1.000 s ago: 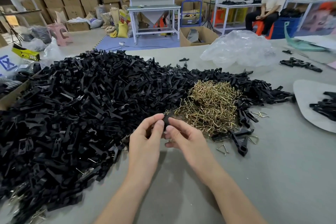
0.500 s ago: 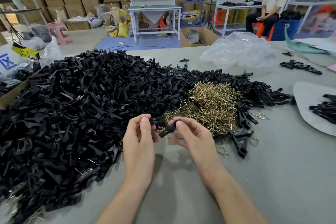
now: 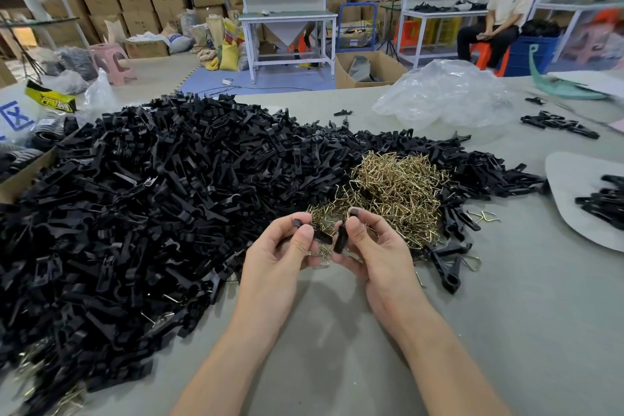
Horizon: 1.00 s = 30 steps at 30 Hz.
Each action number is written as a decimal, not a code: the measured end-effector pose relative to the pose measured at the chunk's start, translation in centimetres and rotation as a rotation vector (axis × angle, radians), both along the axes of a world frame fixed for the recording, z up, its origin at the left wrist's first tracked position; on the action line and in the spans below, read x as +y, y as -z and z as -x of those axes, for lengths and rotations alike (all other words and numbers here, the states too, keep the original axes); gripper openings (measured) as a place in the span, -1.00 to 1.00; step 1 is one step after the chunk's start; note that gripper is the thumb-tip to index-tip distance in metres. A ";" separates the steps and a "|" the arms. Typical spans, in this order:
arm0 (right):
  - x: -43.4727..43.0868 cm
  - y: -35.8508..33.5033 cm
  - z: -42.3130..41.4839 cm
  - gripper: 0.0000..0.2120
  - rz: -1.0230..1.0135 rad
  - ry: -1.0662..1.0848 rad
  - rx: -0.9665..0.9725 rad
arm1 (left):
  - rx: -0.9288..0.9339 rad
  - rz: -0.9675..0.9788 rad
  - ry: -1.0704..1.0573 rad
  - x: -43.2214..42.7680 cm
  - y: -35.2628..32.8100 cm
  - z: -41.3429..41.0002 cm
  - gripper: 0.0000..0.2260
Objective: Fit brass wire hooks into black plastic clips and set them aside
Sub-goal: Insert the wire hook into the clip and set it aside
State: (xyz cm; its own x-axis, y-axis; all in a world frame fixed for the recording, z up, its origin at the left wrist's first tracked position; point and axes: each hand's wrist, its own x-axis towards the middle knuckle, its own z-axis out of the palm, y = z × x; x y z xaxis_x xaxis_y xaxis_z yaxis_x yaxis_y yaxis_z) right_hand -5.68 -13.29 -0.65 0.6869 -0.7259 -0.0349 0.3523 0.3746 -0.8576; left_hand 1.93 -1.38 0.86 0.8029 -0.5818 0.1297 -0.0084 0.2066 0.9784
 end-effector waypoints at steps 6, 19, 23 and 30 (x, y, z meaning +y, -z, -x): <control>0.1 0.0 0.1 -0.69 -0.042 -0.067 -0.020 | -0.024 -0.043 -0.033 -0.1 0.0 -0.3 -0.81; 0.8 0.1 0.4 -0.65 0.186 -0.171 0.058 | -0.270 -0.224 -0.094 0.0 0.4 -0.2 -0.72; 0.6 0.1 0.4 -0.66 0.170 -0.153 0.052 | -0.300 -0.213 -0.091 0.2 0.1 -0.1 -0.71; 0.7 0.1 0.5 -0.65 0.179 -0.166 0.072 | -0.347 -0.222 -0.077 0.3 -0.4 0.3 -0.65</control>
